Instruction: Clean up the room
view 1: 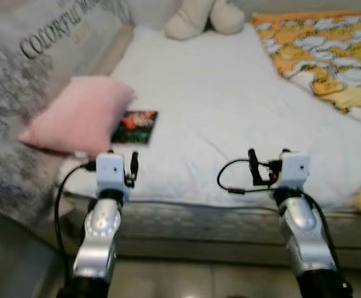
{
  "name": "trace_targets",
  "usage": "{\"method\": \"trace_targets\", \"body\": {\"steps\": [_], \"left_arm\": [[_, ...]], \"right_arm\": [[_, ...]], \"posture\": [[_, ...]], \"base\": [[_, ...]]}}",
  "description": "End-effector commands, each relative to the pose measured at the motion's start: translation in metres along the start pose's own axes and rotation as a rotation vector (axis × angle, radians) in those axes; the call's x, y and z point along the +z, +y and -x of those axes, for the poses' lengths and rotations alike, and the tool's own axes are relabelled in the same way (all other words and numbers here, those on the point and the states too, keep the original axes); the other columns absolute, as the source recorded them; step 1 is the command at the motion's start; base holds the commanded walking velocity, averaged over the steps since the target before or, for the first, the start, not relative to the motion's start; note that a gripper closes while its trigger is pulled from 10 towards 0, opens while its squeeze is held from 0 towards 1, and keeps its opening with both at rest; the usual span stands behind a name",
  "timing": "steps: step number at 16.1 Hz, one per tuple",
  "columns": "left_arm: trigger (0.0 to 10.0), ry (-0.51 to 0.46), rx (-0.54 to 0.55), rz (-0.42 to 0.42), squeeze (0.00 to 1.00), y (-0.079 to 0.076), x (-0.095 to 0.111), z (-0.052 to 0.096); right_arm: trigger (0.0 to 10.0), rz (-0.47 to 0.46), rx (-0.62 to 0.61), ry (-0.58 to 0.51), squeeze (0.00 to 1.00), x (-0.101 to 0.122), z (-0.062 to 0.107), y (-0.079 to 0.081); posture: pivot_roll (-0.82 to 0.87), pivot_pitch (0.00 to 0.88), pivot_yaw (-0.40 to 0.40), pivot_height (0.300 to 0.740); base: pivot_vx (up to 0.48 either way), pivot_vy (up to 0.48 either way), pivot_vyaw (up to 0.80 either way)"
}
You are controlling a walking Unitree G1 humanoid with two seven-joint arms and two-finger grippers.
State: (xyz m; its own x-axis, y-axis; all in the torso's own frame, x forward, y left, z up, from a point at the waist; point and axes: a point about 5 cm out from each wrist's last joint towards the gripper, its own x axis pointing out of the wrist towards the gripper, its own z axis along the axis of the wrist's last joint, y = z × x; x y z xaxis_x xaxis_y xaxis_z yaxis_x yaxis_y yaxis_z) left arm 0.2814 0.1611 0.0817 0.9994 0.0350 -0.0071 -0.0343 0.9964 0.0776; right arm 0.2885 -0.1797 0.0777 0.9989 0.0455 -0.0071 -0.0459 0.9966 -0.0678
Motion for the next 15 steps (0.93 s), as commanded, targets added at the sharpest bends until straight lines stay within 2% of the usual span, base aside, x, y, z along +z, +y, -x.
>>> {"method": "trace_targets", "body": {"steps": [1, 3, 9, 15], "left_arm": [[10.0, 0.027, 0.036, -0.002, 0.00, 0.012, -0.006, 0.002], [10.0, 0.025, 0.043, -0.003, 0.00, 0.015, -0.006, 0.003], [10.0, 0.001, 0.007, -0.001, 0.00, 0.011, -0.002, 0.000], [10.0, -0.014, -0.079, 0.015, 0.00, 0.000, -0.002, 0.004]], "right_arm": [[10.0, 0.001, 0.038, -0.007, 0.00, 0.001, 0.000, 0.009], [10.0, 0.003, 0.043, -0.001, 0.00, -0.002, 0.000, 0.010], [10.0, 0.004, 0.060, -0.011, 0.00, 0.000, -0.005, 0.013], [10.0, 0.003, 0.064, -0.004, 0.00, -0.003, -0.005, 0.014]], "posture": [[-0.14, 0.000, 0.125, 0.740], [-0.14, 0.000, 0.124, 0.740], [-0.13, 0.000, 0.121, 0.740], [-0.14, 0.000, 0.125, 0.740]], "base": [[0.000, -0.416, 0.00], [0.249, -0.407, 0.00], [0.269, -0.394, 0.00], [0.279, -0.388, 0.00]]}}
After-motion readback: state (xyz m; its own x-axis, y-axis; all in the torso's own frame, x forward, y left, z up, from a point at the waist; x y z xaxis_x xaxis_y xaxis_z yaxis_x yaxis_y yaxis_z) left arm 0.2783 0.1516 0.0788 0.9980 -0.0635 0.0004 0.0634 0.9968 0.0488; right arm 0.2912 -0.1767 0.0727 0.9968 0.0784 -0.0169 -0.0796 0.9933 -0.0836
